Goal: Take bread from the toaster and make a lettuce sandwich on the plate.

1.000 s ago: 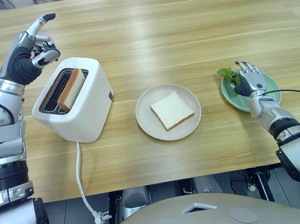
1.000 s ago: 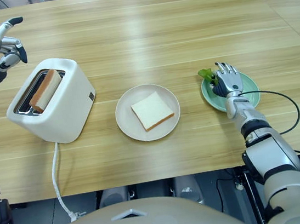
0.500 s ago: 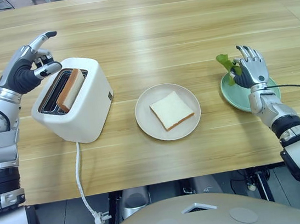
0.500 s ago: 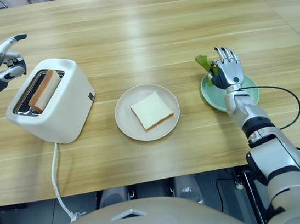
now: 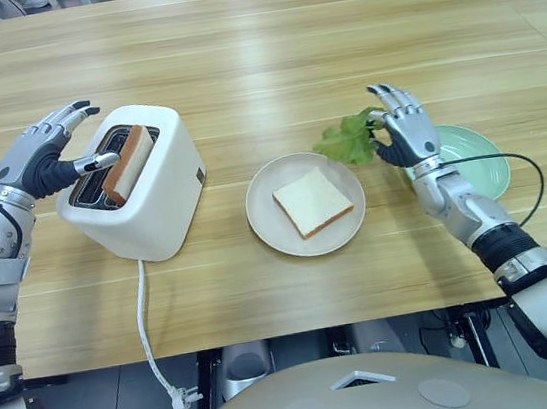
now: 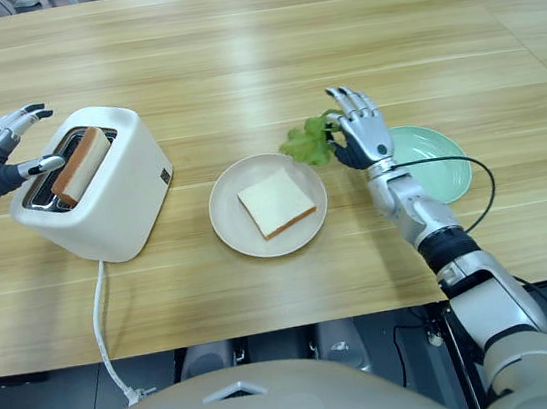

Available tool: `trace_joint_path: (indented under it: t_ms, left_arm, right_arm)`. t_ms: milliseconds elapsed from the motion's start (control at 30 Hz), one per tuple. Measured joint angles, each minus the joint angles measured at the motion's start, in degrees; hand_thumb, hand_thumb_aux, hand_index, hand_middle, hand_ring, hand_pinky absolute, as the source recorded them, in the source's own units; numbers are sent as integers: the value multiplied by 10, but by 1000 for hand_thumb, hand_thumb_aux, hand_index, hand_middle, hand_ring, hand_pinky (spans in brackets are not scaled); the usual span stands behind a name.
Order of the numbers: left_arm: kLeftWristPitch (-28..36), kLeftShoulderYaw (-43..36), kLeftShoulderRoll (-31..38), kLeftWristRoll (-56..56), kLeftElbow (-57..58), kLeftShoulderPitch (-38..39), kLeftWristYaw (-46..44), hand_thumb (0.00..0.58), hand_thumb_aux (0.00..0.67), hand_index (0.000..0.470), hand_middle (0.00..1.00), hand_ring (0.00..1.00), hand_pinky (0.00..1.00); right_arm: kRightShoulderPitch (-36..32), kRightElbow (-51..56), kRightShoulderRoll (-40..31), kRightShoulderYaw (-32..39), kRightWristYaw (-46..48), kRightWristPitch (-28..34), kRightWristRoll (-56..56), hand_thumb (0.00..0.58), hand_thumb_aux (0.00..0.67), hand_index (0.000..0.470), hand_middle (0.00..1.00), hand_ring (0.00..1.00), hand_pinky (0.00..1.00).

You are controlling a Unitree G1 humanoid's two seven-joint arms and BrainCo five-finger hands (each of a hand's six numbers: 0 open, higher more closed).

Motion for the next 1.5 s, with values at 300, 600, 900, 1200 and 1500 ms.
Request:
trace_joint_path:
  t_ms: [300,600,900,1200,1500]
  left_arm:
    - [-6,-16,11,7,0,4,-5,0,0,0,0,0,0]
    - [-23,-49,15,14,-2,21,-26,0,0,0,0,0,0]
    - [-27,-51,24,23,-4,21,-30,0,0,0,0,0,0]
    - [-34,-55,21,21,2,2,-29,415,313,215,0,0,0]
    - [-60,-52,17,-12,15,-21,-24,580,670,460,0,0,0]
  right_arm:
    - [6,-18,46,43,23,-9,-40,580,670,460,0,0,0]
    - [25,-76,62,64,45,-13,-58,580,670,460,0,0,0]
    - [56,-131,22,63,93,-36,-57,580,670,460,0,0,0]
    - [84,-133,-16,63,151,-65,-50,580,670,460,0,0,0]
    - [82,-96,-4,63,188,-74,-42,0,0,0,0,0,0]
